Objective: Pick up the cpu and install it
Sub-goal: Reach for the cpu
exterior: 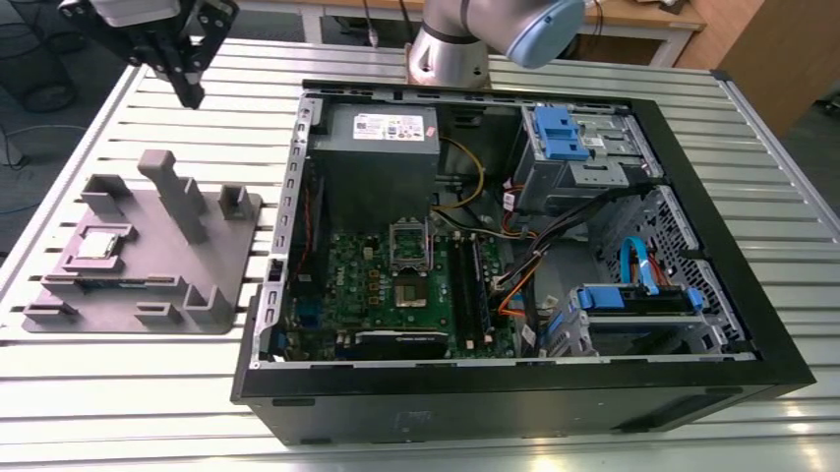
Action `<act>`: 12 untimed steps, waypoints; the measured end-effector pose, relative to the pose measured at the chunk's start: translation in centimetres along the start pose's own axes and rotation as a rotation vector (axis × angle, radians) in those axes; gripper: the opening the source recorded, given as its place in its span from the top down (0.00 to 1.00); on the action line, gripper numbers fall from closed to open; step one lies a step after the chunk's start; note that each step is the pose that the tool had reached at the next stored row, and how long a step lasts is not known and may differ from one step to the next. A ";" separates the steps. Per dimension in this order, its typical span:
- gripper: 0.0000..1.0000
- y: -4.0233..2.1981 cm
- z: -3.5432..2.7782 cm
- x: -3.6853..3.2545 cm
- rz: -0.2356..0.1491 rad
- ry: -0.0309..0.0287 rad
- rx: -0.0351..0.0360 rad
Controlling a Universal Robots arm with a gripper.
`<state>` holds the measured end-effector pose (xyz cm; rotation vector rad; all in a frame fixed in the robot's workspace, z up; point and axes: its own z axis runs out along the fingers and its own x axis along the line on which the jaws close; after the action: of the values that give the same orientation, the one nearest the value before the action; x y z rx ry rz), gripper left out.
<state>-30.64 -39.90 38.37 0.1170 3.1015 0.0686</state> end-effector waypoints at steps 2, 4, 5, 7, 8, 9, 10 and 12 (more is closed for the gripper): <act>0.89 -0.07 0.05 0.90 0.000 -0.0006 0.0000; 0.89 -0.14 0.11 1.81 0.000 -0.0011 0.0000; 0.89 -0.18 0.14 2.26 0.000 -0.0015 -0.0002; 0.89 -0.25 0.18 3.15 0.000 -0.0017 0.0000; 0.89 -0.28 0.22 3.58 0.000 -0.0018 -0.0001; 0.89 -0.32 0.26 4.00 0.000 -0.0019 -0.0001; 0.89 -0.35 0.32 4.43 0.000 -0.0020 -0.0002; 0.89 -0.42 0.41 5.32 0.000 -0.0020 -0.0001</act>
<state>-35.96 -39.90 37.75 0.1169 3.0996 0.0685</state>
